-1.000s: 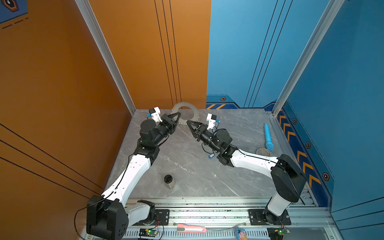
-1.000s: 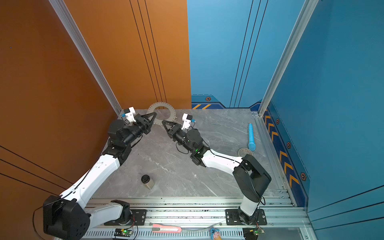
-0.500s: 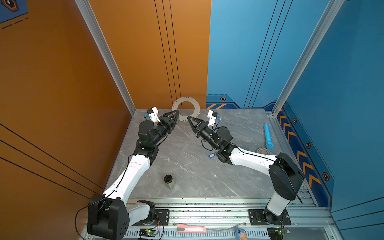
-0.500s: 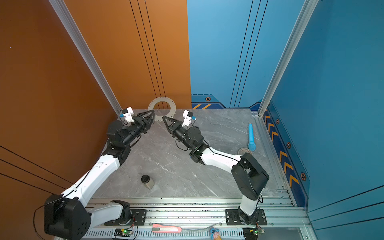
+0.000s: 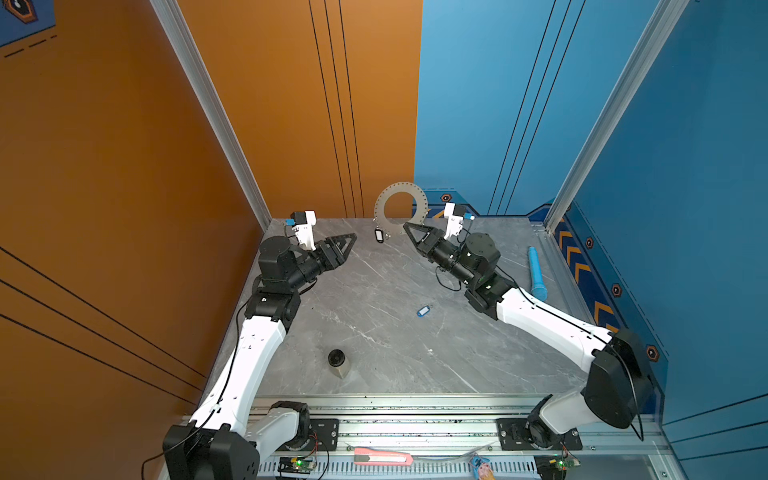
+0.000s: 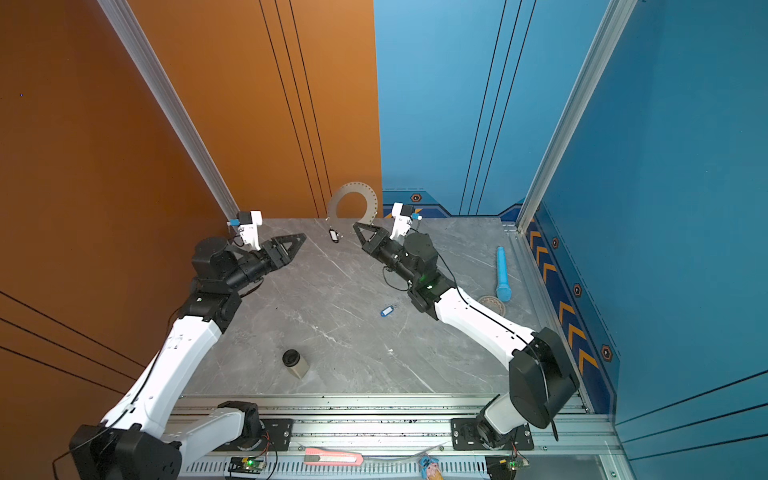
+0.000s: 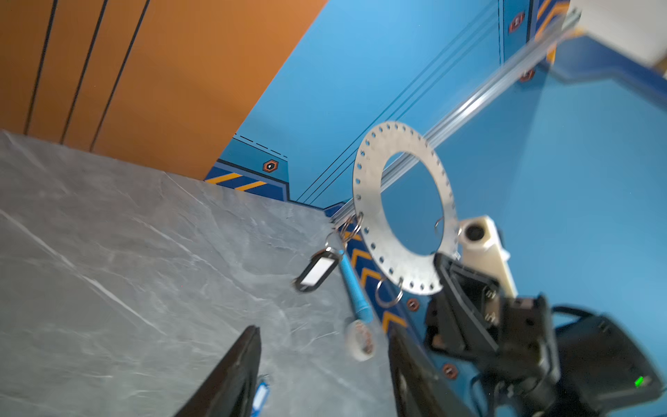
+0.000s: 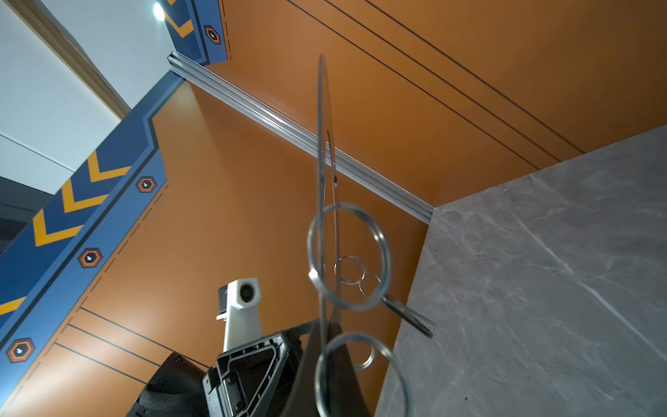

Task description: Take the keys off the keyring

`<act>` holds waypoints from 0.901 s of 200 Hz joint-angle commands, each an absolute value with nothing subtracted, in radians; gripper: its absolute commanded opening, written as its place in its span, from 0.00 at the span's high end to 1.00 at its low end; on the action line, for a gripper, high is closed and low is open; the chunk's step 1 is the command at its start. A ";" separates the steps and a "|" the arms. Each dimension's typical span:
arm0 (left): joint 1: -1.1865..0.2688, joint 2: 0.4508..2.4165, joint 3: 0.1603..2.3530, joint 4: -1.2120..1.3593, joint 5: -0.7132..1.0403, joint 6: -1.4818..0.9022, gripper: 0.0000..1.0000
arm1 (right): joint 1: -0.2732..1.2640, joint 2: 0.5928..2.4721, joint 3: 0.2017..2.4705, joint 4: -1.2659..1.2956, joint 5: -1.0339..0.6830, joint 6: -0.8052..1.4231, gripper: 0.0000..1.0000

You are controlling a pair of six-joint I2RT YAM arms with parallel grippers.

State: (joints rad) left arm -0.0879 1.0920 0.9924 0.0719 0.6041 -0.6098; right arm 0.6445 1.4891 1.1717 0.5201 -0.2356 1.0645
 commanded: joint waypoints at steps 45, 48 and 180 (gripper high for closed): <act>-0.112 1.073 0.926 0.181 0.728 -0.060 0.44 | 0.625 1.405 1.305 0.170 -0.355 0.865 1.00; -0.114 1.079 0.929 0.181 0.734 -0.053 0.44 | 0.627 1.403 1.311 0.160 -0.359 0.861 1.00; -0.304 1.216 0.984 0.267 0.459 0.137 0.47 | 0.674 1.413 1.473 -0.030 -0.365 0.779 1.00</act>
State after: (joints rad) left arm -0.3023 1.2003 0.9588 0.2092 0.5362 0.1123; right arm 0.6640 1.4193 1.4155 -0.0353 -0.3420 0.8066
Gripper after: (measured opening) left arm 0.539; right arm 0.047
